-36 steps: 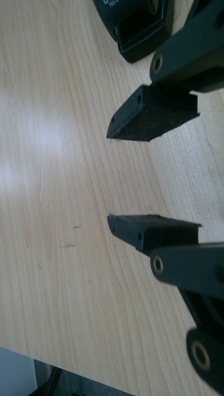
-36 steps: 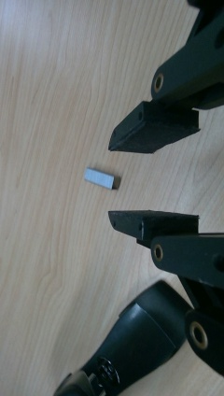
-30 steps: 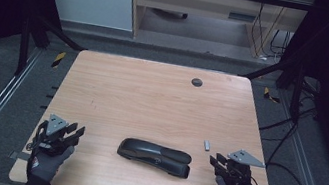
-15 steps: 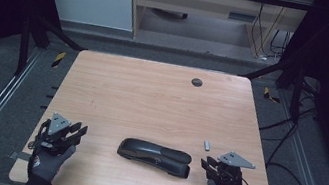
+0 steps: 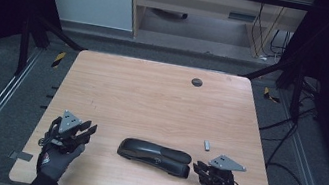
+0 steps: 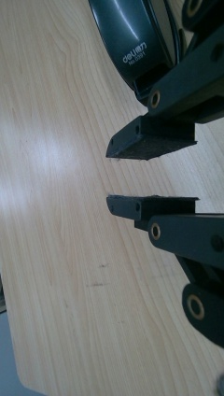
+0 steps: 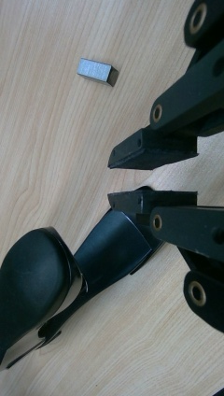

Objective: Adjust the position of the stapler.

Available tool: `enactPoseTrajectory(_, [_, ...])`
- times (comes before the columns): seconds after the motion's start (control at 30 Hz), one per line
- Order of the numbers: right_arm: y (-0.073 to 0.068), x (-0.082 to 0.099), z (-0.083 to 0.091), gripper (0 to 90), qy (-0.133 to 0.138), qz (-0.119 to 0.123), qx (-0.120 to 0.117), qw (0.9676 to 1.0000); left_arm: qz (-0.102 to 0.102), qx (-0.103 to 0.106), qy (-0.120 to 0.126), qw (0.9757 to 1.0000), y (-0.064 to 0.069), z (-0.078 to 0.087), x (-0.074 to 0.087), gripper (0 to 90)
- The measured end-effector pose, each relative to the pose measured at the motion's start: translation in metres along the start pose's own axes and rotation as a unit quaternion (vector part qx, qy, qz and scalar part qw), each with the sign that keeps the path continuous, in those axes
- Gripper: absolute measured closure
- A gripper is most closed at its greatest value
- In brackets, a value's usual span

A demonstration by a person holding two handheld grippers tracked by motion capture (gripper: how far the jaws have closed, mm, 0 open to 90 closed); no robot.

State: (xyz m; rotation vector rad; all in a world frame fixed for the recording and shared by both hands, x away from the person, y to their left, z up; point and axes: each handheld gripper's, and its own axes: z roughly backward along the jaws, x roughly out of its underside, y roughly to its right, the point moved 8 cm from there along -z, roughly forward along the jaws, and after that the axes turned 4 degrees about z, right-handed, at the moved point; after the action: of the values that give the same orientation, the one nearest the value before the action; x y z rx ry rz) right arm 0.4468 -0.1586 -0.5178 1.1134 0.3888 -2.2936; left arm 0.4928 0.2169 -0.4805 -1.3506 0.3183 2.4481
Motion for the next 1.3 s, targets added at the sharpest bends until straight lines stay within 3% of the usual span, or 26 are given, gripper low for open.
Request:
enactPoseTrajectory(0.37, [0.013,-0.004,-0.004,77.6,0.006,0.000,0.020,0.9998,-0.006,0.014,-0.006,0.9999,0.016,-0.019,-0.015,74.1])
enactPoseTrajectory(0.57, [0.027,-0.005,-0.004,74.1,0.017,-0.002,0.041,0.9990,-0.021,0.023,-0.024,0.9992,0.031,-0.031,-0.016,79.2])
enactPoseTrajectory(0.63, [0.030,-0.005,-0.003,71.8,0.021,-0.015,0.043,0.9988,-0.029,0.027,-0.030,0.9987,0.037,-0.035,-0.016,80.7])
enactPoseTrajectory(0.8, [0.041,-0.004,-0.003,64.7,0.025,-0.010,0.063,0.9976,-0.049,0.041,-0.043,0.9970,0.057,-0.048,-0.017,87.8])
enactPoseTrajectory(1.0, [0.043,-0.005,-0.004,61.4,0.030,-0.003,0.075,0.9968,-0.058,0.059,-0.056,0.9950,0.074,-0.062,-0.014,90.0])
enactPoseTrajectory(1.3, [0.039,-0.006,-0.006,61.6,0.028,-0.003,0.065,0.9975,-0.067,0.077,-0.070,0.9923,0.089,-0.074,-0.010,90.0])
